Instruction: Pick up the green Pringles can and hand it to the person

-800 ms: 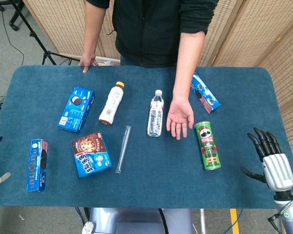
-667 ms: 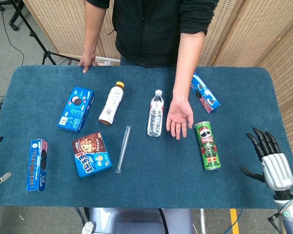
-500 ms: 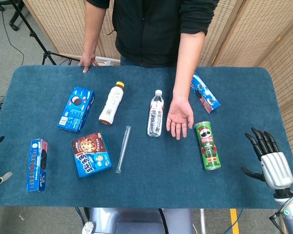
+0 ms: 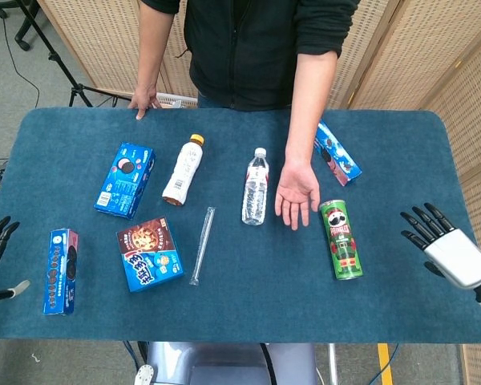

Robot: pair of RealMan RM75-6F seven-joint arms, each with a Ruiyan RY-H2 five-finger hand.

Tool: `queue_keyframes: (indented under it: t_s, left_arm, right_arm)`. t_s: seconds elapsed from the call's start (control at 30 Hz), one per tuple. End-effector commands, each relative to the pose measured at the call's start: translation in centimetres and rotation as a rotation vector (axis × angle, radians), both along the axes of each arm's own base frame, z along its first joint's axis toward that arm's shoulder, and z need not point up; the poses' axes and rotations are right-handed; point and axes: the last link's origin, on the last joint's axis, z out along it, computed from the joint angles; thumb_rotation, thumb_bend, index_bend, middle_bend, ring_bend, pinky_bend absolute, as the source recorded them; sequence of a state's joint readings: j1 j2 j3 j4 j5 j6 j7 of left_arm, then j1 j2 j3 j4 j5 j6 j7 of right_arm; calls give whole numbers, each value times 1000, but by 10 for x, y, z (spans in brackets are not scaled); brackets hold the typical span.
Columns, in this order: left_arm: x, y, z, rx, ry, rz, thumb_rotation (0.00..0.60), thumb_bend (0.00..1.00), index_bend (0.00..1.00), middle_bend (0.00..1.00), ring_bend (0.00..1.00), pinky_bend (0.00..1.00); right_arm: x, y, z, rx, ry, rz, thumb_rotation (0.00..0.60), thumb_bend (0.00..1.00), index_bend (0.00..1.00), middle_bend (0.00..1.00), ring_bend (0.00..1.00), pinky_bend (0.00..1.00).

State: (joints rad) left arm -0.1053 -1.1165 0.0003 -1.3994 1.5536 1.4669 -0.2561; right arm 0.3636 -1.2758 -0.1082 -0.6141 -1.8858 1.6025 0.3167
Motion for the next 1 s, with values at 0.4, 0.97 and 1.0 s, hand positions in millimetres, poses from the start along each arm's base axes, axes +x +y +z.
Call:
queue_keyframes:
  t_s: [0.4,0.97,1.0]
  left_arm:
    - [-5,15,-12,1,39,78,600,0,0,0,0,0]
    - [-6,22,-14,10,46,108,600,0,0,0,0,0]
    - [-6,22,-14,10,46,109,600,0,0,0,0,0]
  right_arm:
    - [40,-44,-45,254,241,365,600,35,276,70,0,40]
    - [82,-79,-109,375,324,448,600,105,201,32,0,40]
    - [83,-81,-110,374,330,445,600,105,201,32,0,40]
